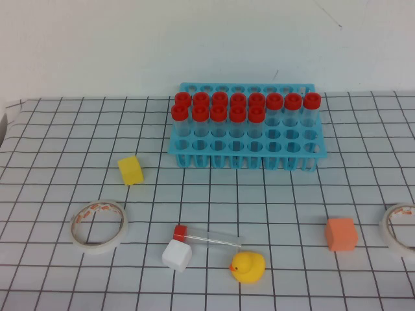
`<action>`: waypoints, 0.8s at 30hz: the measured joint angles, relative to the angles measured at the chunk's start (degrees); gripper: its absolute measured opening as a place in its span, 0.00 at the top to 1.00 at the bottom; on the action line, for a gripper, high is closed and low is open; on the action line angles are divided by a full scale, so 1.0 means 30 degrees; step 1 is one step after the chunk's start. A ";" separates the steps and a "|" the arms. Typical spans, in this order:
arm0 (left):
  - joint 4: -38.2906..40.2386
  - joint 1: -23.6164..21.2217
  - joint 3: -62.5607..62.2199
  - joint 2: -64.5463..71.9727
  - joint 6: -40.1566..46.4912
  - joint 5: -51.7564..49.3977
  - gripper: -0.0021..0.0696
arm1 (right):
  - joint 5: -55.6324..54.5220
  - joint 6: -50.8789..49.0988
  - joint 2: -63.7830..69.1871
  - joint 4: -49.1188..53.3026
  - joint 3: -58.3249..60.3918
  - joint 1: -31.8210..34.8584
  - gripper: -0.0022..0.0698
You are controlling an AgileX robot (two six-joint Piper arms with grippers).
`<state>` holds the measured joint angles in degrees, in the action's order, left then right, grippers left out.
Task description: Place the test tubes
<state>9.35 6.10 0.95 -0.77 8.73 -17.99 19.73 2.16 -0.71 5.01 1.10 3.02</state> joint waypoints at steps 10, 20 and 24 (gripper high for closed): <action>0.0000 0.0000 0.0000 0.0000 0.0386 0.0000 0.97 | 0.0000 0.0000 0.0000 0.0000 0.0000 0.0000 0.97; 0.0000 0.0000 0.0000 0.0000 0.0462 0.0000 0.97 | 0.0000 0.0000 0.0000 0.0000 0.0000 0.0000 0.97; 0.0000 0.0000 0.0000 0.0000 0.0462 0.0000 0.97 | 0.0000 0.0000 0.0000 0.0000 0.0000 0.0000 0.97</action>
